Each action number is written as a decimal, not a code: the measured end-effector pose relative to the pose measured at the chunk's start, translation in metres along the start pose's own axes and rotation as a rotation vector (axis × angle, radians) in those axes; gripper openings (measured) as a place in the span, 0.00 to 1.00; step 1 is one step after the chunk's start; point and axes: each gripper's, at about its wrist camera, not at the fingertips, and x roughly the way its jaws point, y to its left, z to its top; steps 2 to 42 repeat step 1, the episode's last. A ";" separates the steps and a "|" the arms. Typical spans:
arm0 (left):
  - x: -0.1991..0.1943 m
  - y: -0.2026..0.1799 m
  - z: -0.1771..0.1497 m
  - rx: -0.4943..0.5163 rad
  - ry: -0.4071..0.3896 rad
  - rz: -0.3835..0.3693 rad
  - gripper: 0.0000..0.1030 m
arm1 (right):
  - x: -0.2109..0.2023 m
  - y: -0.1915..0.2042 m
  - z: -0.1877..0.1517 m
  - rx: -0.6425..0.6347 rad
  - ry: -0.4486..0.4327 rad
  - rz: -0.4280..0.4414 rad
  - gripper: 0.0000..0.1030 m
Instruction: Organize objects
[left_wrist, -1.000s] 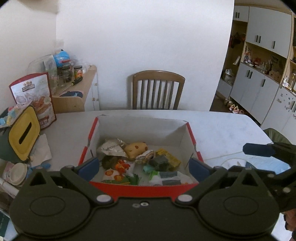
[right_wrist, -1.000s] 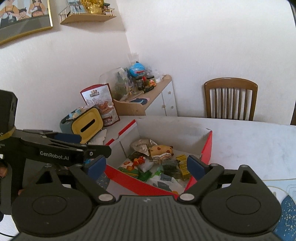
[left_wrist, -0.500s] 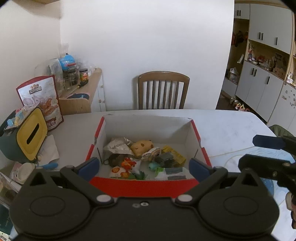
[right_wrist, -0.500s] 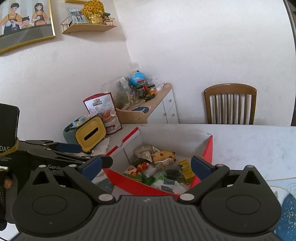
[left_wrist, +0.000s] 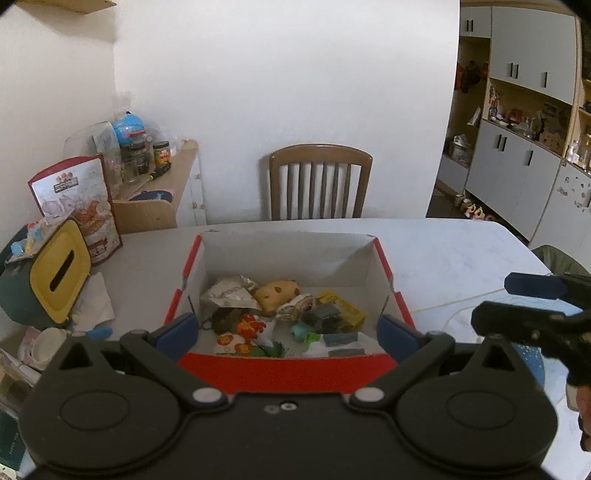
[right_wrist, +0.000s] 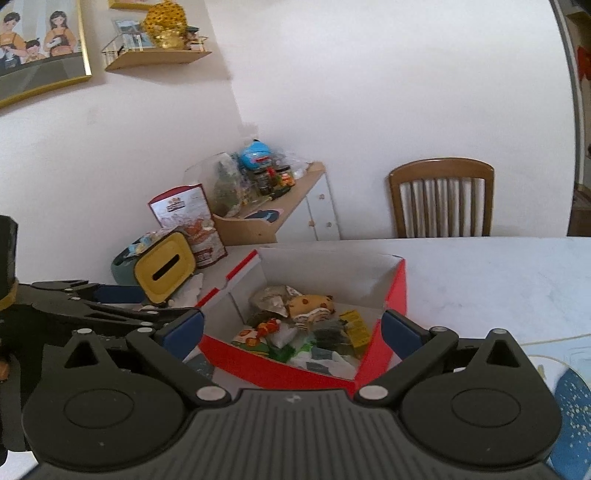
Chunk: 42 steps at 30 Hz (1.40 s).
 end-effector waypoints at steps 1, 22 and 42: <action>0.001 -0.001 0.000 0.000 0.004 -0.005 1.00 | -0.001 -0.003 -0.001 0.006 0.001 -0.008 1.00; 0.001 -0.001 0.000 0.000 0.004 -0.005 1.00 | -0.001 -0.003 -0.001 0.006 0.001 -0.008 1.00; 0.001 -0.001 0.000 0.000 0.004 -0.005 1.00 | -0.001 -0.003 -0.001 0.006 0.001 -0.008 1.00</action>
